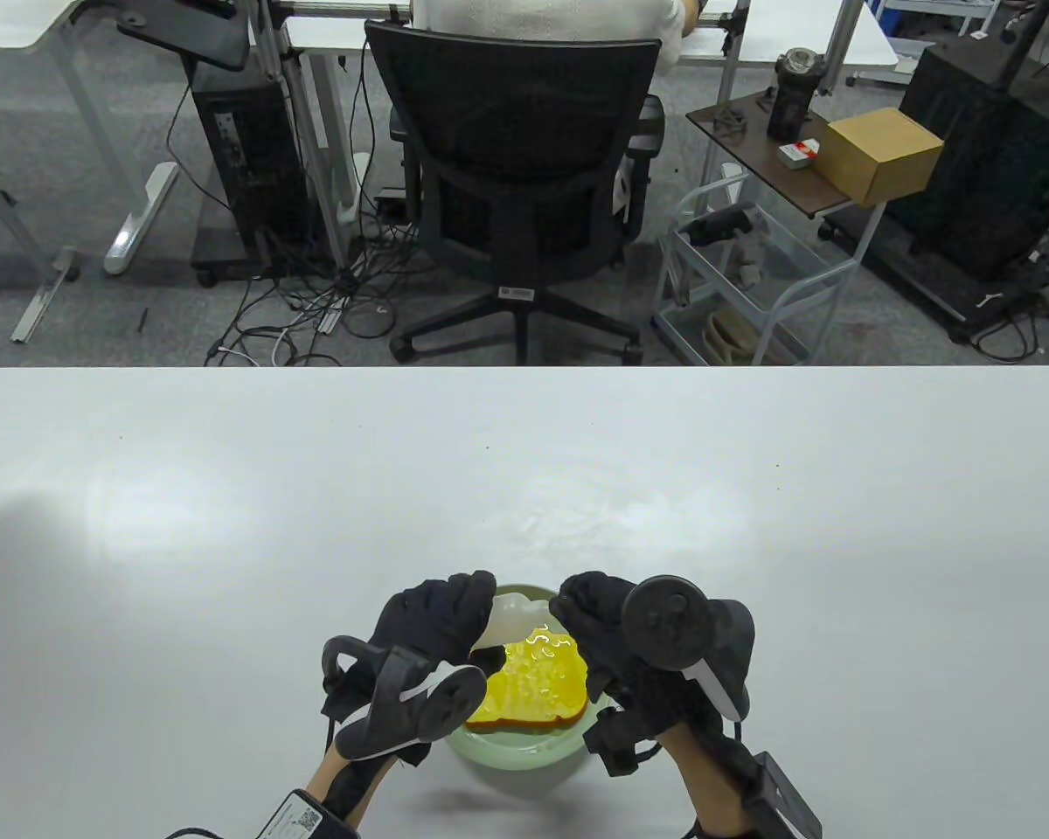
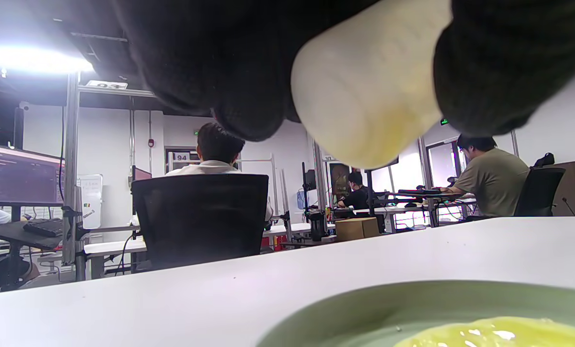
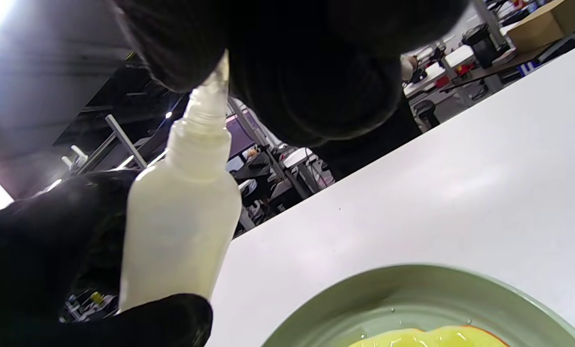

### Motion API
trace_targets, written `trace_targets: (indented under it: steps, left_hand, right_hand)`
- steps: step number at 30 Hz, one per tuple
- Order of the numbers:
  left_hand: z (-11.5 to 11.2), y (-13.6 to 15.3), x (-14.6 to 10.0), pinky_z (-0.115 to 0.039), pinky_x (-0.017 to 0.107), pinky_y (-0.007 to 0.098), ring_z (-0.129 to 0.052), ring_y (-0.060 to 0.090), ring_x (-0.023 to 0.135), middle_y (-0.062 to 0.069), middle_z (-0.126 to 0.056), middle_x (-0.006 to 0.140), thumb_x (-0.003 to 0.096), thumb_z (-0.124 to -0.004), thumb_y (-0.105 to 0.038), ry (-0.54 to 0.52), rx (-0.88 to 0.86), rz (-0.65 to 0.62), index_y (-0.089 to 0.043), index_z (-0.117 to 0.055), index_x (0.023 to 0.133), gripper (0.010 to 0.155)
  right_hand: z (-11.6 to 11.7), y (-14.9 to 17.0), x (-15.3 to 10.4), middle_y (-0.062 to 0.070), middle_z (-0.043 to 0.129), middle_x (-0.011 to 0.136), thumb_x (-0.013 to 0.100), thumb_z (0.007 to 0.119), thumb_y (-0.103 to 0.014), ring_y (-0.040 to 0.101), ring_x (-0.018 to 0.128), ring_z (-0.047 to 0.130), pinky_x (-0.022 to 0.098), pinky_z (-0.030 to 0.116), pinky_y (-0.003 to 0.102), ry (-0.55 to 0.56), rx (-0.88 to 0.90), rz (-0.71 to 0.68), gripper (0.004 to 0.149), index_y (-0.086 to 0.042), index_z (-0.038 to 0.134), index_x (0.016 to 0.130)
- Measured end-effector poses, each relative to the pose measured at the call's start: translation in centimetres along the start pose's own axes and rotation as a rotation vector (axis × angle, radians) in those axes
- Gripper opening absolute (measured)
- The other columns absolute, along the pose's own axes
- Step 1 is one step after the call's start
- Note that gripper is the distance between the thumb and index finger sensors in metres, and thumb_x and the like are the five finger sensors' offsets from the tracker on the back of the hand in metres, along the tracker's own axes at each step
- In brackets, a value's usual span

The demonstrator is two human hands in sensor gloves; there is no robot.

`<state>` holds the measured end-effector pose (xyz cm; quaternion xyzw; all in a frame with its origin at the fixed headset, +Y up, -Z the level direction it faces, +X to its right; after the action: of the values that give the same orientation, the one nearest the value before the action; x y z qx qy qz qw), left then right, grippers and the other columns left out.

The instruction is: Squeeze honey bottle to draw zigzag on toast

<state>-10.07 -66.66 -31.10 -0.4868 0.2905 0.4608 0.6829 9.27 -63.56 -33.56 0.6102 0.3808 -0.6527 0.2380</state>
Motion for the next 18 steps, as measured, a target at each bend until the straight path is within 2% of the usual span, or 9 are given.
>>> trace_targets:
  steps: [2,4,6,8,12,18]
  left_hand:
    - [-0.1,0.0,0.0,-0.087,0.059,0.046,-0.1,0.026,0.077,0.003,-0.086,0.092,0.0326,-0.092,-0.061,0.006,0.005,0.001,-0.021,-0.071,0.103,0.084]
    - [0.1,0.1,0.0,-0.087,0.059,0.046,-0.1,0.026,0.077,0.003,-0.086,0.092,0.0329,-0.092,-0.062,0.002,-0.001,0.007,-0.021,-0.071,0.103,0.084]
    - [0.2,0.2,0.0,-0.087,0.059,0.046,-0.1,0.026,0.077,0.004,-0.086,0.092,0.0329,-0.092,-0.062,0.001,-0.013,0.011,-0.02,-0.071,0.103,0.084]
    - [0.3,0.2,0.0,-0.087,0.059,0.046,-0.1,0.026,0.077,0.004,-0.086,0.091,0.0328,-0.092,-0.061,-0.006,-0.013,0.01,-0.02,-0.071,0.103,0.084]
    - [0.3,-0.2,0.0,-0.088,0.059,0.046,-0.101,0.025,0.076,0.004,-0.087,0.091,0.0324,-0.092,-0.062,-0.005,0.003,-0.002,-0.02,-0.072,0.102,0.084]
    - [0.2,-0.2,0.0,-0.087,0.059,0.046,-0.1,0.026,0.077,0.004,-0.087,0.091,0.0325,-0.092,-0.061,0.005,0.0,-0.004,-0.02,-0.072,0.103,0.084]
  right_hand:
    - [-0.2,0.0,0.0,0.009,0.1,0.072,0.044,0.086,-0.029,0.029,0.052,0.1,0.031,0.087,0.032,0.011,0.046,-0.014,0.044,-0.017,0.085,0.086]
    - [-0.7,0.3,-0.1,0.011,0.1,0.071,0.042,0.088,-0.037,0.029,0.048,0.1,0.028,0.087,0.032,0.046,0.042,0.011,0.051,-0.015,0.084,0.088]
    - [-1.3,0.6,-0.4,0.01,0.104,0.062,0.041,0.084,-0.048,0.028,0.04,0.101,0.023,0.086,0.031,0.134,0.0,0.036,0.052,-0.015,0.09,0.08]
    - [-1.1,0.7,-0.4,0.01,0.105,0.054,0.041,0.081,-0.051,0.028,0.036,0.101,0.02,0.086,0.031,0.123,-0.022,0.054,0.05,-0.015,0.095,0.072]
    - [-0.5,0.5,-0.2,0.008,0.106,0.052,0.043,0.081,-0.044,0.027,0.034,0.101,0.019,0.086,0.031,0.104,-0.026,0.049,0.04,-0.017,0.096,0.069]
    - [0.0,0.4,0.0,0.01,0.102,0.063,0.045,0.082,-0.034,0.028,0.044,0.101,0.025,0.087,0.031,-0.002,0.009,0.034,0.041,-0.014,0.089,0.08]
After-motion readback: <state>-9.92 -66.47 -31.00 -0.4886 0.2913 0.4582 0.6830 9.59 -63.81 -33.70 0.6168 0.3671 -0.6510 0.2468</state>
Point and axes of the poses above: the tracker on the back of each hand, its own y axis roughly to the little-finger side, its own x axis roughly from the wrist to the fingertips, z = x × y, the point moved 5 cm from there along x, roughly from the wrist to the fingertips
